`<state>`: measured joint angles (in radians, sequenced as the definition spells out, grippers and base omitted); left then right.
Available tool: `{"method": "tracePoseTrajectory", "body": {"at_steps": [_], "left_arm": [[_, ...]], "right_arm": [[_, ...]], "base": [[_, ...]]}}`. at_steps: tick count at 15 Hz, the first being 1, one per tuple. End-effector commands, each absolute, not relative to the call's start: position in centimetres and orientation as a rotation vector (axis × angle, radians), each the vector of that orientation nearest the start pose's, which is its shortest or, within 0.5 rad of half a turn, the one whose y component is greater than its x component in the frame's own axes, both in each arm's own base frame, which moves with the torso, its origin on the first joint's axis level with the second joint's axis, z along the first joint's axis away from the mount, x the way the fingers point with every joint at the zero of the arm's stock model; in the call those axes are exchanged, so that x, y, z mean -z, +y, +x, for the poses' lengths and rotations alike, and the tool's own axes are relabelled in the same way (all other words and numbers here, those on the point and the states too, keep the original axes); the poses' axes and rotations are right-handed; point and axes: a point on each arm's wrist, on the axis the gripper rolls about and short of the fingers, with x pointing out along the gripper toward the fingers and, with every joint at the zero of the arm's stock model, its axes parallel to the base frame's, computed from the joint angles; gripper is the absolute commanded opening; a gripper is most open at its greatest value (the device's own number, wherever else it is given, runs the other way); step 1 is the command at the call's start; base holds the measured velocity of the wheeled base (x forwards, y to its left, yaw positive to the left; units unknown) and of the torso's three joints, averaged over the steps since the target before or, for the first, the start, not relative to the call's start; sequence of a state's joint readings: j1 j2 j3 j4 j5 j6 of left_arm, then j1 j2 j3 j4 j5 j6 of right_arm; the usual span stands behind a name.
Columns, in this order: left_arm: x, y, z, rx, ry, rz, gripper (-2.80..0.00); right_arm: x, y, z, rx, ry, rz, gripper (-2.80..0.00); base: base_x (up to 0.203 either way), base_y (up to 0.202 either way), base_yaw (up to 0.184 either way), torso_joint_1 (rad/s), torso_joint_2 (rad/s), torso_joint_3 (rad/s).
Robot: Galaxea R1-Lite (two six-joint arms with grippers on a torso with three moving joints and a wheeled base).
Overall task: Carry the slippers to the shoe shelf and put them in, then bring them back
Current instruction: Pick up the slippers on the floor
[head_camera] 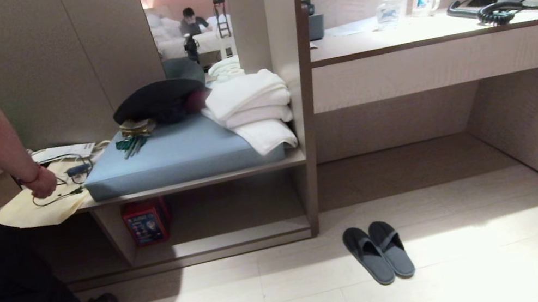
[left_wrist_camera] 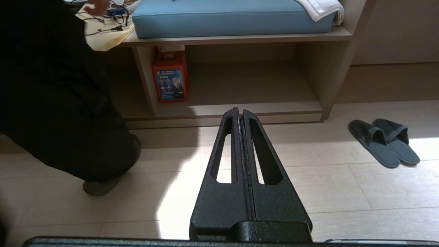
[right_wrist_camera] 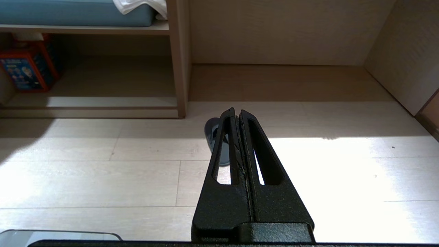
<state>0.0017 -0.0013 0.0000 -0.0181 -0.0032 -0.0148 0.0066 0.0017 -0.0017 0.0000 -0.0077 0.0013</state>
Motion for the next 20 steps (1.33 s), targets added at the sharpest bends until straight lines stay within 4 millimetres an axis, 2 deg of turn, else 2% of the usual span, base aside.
{"method": "tracePoseTrajectory", "body": {"at_steps": [1, 16, 20], "left_arm": [[-7.52, -0.01, -2.23, 0.002, -0.012, -0.015, -2.80], [-7.52, -0.01, -2.23, 0.001, -0.012, -0.015, -2.80], [-7.52, -0.01, -2.23, 0.001, -0.012, -0.015, -2.80]], "right_arm": [[-7.59, -0.03, -2.28, 0.001, 0.000, 0.000, -2.80], [-7.59, -0.03, -2.28, 0.002, 0.000, 0.002, -2.80], [-7.60, -0.03, -2.27, 0.002, 0.001, 0.002, -2.80]], "base": [[0.000, 0.000, 0.000, 0.000, 0.00, 0.000], [0.000, 0.000, 0.000, 0.000, 0.00, 0.000], [0.148, 0.000, 0.000, 0.001, 0.00, 0.004]]}}
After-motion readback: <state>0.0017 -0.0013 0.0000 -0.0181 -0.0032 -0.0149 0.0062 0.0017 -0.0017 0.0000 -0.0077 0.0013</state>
